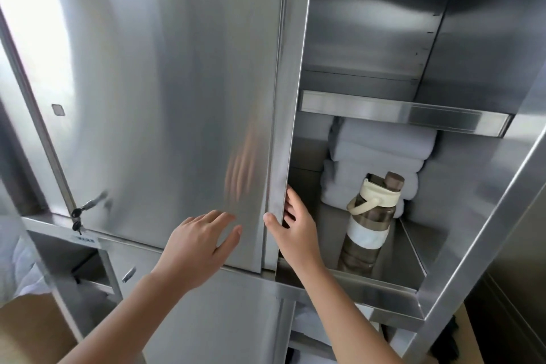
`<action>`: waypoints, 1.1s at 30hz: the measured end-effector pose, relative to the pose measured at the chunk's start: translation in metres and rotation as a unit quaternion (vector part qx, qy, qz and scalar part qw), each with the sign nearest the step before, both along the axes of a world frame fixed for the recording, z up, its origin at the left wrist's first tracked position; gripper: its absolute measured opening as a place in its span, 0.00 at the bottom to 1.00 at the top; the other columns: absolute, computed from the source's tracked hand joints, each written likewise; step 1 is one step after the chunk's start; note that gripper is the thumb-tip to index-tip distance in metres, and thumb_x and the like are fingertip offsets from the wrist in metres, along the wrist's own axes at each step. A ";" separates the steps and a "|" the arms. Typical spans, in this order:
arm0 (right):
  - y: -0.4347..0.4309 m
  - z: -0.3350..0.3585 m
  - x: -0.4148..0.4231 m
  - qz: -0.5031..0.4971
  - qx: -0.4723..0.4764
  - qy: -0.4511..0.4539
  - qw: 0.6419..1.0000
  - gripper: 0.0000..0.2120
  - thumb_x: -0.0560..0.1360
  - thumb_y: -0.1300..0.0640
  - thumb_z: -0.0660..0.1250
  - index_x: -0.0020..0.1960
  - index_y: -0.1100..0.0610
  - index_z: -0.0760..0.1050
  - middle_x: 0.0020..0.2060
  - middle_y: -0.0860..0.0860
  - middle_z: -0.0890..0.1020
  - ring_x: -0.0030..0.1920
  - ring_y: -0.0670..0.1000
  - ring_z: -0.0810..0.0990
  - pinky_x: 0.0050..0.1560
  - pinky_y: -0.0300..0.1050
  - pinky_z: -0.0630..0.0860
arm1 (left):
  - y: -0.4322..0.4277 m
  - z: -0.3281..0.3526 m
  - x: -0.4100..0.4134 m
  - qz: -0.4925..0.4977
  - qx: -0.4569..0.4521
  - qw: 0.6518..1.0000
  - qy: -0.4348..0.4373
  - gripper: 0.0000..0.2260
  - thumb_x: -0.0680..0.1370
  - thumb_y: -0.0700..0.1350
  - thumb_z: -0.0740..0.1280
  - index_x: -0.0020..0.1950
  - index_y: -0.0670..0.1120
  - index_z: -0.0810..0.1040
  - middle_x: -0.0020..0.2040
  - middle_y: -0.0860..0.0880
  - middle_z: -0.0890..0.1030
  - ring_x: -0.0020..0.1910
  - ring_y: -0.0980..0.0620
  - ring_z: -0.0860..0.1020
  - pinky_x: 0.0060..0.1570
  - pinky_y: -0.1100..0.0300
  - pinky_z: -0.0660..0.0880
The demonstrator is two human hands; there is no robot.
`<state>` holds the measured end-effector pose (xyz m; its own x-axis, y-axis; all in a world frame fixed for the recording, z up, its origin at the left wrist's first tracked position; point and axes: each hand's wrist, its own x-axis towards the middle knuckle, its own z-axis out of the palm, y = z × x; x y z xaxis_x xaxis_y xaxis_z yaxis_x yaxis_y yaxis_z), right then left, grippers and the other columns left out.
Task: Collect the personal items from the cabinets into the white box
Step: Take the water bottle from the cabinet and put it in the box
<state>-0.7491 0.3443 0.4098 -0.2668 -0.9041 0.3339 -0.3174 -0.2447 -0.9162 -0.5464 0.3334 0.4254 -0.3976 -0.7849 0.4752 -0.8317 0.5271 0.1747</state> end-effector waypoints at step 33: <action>0.082 -0.009 -0.119 -0.140 0.040 0.165 0.976 0.20 0.77 0.41 0.68 0.69 0.40 0.75 0.61 0.28 0.75 0.60 0.26 0.70 0.63 0.34 0.69 | 0.007 0.009 -0.109 -0.119 0.031 0.992 0.016 0.27 0.79 0.65 0.46 0.65 0.55 0.76 0.61 0.57 0.80 0.56 0.54 0.79 0.57 0.59 0.74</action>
<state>-0.8679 0.4265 0.4003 -0.3969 -0.8382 0.3741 -0.6421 -0.0376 -0.7657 -0.6555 0.3400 0.4340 -0.5600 -0.6991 0.4445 -0.6785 0.6949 0.2381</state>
